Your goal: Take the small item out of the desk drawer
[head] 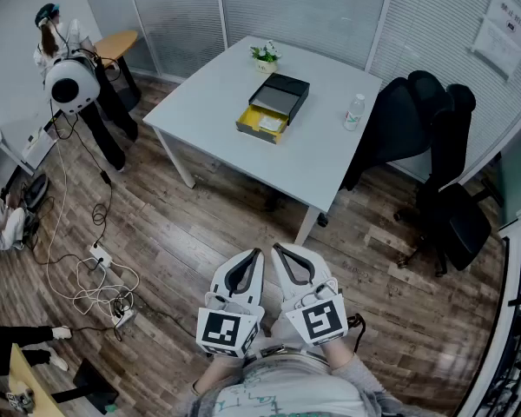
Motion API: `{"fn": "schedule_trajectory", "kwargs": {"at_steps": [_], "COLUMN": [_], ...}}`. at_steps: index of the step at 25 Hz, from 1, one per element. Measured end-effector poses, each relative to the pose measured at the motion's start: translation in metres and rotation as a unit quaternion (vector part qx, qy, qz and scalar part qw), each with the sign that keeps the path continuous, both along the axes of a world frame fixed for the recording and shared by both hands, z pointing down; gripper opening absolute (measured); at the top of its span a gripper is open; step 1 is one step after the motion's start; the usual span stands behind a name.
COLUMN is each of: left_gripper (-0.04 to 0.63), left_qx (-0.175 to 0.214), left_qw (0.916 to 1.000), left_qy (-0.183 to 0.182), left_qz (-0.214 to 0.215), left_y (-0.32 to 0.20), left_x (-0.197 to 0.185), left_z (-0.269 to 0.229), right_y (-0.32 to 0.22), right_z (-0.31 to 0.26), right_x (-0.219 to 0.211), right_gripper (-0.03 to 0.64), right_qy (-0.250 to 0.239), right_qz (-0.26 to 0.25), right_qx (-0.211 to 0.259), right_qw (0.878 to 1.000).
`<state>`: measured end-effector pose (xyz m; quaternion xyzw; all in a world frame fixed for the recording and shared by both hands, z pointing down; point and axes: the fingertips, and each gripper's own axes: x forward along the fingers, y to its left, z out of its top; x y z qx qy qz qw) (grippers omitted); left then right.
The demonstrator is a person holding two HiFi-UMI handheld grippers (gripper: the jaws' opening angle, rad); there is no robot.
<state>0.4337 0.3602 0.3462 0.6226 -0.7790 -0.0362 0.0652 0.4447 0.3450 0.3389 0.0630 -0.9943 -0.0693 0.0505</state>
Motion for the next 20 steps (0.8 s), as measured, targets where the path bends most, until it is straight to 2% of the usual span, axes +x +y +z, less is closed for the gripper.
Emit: {"fn": "schedule_trajectory", "kwargs": {"at_steps": [14,20], "left_gripper": [-0.002,-0.003], "left_qx": [0.0,-0.005], "left_qw": [0.9999,0.9998], "left_qy": [0.0,0.015], "left_qz": [-0.014,-0.015], "left_y": [-0.014,-0.015], "left_x": [0.034,0.026], "left_z": [0.01,0.02], "right_y": [-0.009,-0.018], "right_z": [0.004,0.01], "right_x": [0.032,0.022], "right_gripper": [0.0,0.0], "right_qy": [-0.01,-0.01], "right_qz": [-0.043,-0.036], "right_qx": [-0.001,-0.007], "right_qw": [0.999,0.999]}}
